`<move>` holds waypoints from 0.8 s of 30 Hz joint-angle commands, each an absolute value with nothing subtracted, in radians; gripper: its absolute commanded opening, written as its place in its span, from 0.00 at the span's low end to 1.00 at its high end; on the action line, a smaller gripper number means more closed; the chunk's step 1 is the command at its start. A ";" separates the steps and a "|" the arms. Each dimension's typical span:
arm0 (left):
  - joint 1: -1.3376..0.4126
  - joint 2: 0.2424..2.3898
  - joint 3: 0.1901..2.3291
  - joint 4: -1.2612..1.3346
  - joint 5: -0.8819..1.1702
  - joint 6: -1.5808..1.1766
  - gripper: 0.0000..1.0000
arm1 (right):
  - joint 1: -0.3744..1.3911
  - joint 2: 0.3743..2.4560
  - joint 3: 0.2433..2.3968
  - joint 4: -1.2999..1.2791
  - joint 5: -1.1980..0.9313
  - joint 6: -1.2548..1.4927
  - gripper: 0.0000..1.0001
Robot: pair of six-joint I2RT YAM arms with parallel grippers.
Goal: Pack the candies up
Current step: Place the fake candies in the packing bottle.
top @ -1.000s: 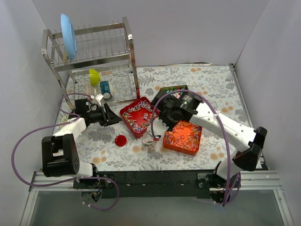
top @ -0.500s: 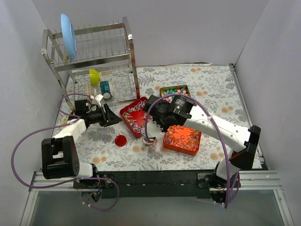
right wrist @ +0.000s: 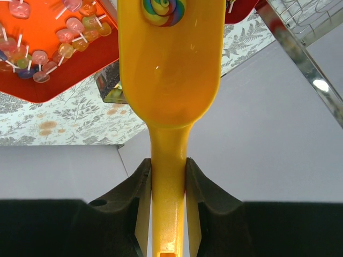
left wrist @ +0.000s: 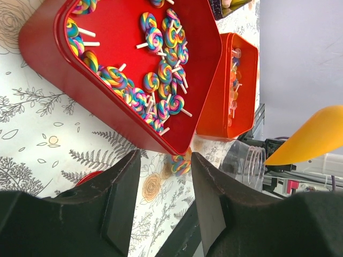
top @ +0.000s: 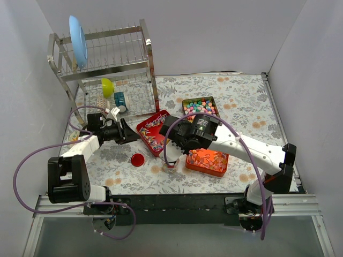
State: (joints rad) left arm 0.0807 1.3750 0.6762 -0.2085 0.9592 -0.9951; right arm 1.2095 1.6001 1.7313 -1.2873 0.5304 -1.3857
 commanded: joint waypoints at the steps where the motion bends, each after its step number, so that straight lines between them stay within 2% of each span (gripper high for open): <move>1: 0.066 1.348 0.692 -0.195 0.976 -0.989 0.42 | 1.249 1.542 1.712 -1.290 0.609 -1.394 0.01; 5: 0.066 1.344 0.695 -0.198 0.969 -0.988 0.42 | 1.256 1.510 1.614 -1.301 0.640 -1.359 0.01; 10: 0.064 1.319 0.687 -0.207 0.968 -0.986 0.43 | 1.272 1.512 1.597 -1.232 0.707 -1.339 0.01; 19: 0.055 1.247 0.713 -0.218 1.047 -0.982 0.45 | 1.278 1.552 1.722 -1.263 0.681 -1.230 0.01; 24: 0.044 1.167 0.761 -0.166 1.124 -0.995 0.55 | 1.162 1.614 1.939 -1.250 0.493 -1.057 0.01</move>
State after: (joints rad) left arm 0.0540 1.2568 0.6945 -0.2138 1.0225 -0.9932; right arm 1.2530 1.5879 1.7828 -1.2823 0.6056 -1.2186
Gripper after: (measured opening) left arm 0.506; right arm 0.331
